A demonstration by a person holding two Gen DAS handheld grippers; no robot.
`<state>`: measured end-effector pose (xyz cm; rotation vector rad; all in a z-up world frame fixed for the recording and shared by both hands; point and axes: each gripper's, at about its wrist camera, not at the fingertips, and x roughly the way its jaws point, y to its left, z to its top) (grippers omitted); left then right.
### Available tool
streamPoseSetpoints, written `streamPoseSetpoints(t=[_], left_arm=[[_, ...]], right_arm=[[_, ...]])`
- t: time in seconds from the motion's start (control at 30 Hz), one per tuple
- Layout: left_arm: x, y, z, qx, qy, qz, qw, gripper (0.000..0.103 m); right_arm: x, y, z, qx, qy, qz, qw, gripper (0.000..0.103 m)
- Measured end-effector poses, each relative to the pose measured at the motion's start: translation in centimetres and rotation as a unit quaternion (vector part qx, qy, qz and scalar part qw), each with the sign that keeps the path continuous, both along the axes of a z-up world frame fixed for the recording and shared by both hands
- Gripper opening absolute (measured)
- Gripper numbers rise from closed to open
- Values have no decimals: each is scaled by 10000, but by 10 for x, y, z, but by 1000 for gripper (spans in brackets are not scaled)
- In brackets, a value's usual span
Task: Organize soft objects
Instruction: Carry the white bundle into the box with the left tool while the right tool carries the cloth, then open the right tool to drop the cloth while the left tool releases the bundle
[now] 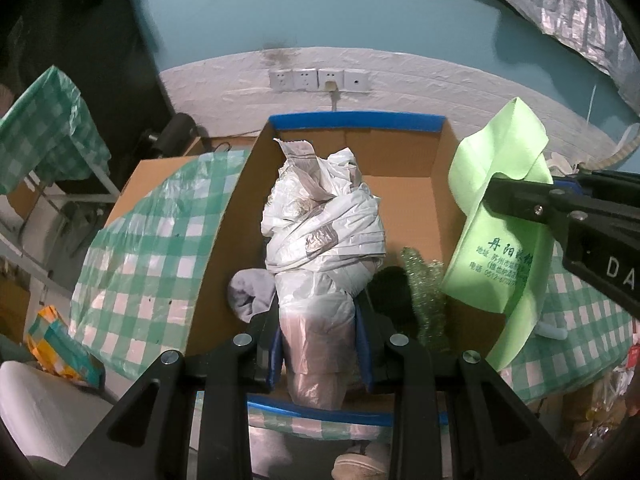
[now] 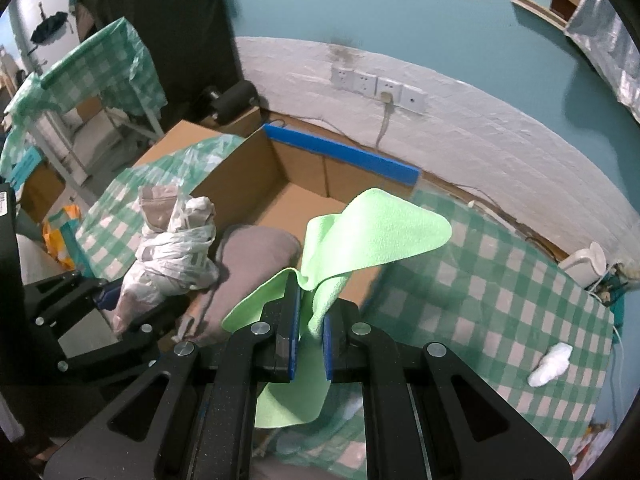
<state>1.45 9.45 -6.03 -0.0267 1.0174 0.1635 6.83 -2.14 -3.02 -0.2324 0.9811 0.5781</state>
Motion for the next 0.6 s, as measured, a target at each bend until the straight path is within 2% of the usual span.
streamPoseSetpoints(t=[0.43,0.57,0.6], left_arm=[[3,27,-18,-168,179,215,9995,30],[4,30,-21,-183,270,251,9992,32],[4,30,-22,-179,291,272,9990,35]], right_arm=[[6,35,-24,-150,219,171,9995,8],[9,36,-29,-167,293,133,9993,9],[9,36,-30,-174,298,121,9993,10]])
